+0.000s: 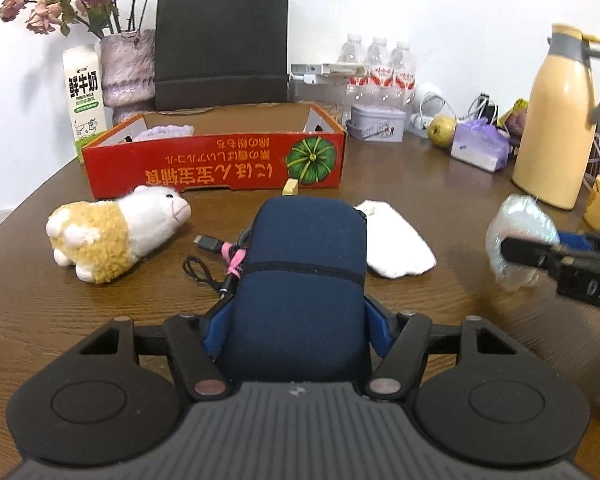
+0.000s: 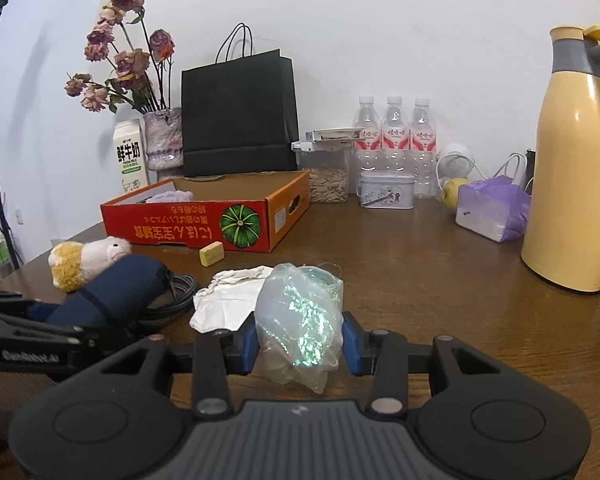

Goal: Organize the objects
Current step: 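Carry the navy case in the left tool while the right tool carries the plastic bag to the red box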

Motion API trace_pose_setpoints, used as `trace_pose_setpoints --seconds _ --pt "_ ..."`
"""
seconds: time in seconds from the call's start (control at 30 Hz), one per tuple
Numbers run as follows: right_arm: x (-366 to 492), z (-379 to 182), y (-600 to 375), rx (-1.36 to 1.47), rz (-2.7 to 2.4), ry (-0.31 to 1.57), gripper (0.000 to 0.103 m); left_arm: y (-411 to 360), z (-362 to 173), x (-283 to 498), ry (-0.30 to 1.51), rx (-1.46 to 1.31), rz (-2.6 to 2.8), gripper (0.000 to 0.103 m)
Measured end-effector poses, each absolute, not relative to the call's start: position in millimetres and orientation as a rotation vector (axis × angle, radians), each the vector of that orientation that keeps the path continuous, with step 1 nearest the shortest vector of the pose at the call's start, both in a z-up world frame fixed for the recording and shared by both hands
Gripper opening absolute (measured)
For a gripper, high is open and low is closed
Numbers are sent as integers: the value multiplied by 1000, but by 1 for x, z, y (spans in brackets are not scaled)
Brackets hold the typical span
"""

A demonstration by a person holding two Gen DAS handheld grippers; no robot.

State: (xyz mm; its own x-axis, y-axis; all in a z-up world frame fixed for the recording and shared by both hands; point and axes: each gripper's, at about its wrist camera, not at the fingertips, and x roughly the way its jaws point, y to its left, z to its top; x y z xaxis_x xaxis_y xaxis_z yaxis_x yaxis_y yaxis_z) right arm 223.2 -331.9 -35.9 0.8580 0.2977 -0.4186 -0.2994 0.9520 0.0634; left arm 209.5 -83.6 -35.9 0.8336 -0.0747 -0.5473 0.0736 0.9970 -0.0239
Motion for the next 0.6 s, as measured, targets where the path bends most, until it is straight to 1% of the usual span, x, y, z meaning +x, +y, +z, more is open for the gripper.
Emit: trace_pose_setpoints --seconds 0.6 --pt "222 -4 -279 -19 392 393 40 -47 2 208 515 -58 -53 67"
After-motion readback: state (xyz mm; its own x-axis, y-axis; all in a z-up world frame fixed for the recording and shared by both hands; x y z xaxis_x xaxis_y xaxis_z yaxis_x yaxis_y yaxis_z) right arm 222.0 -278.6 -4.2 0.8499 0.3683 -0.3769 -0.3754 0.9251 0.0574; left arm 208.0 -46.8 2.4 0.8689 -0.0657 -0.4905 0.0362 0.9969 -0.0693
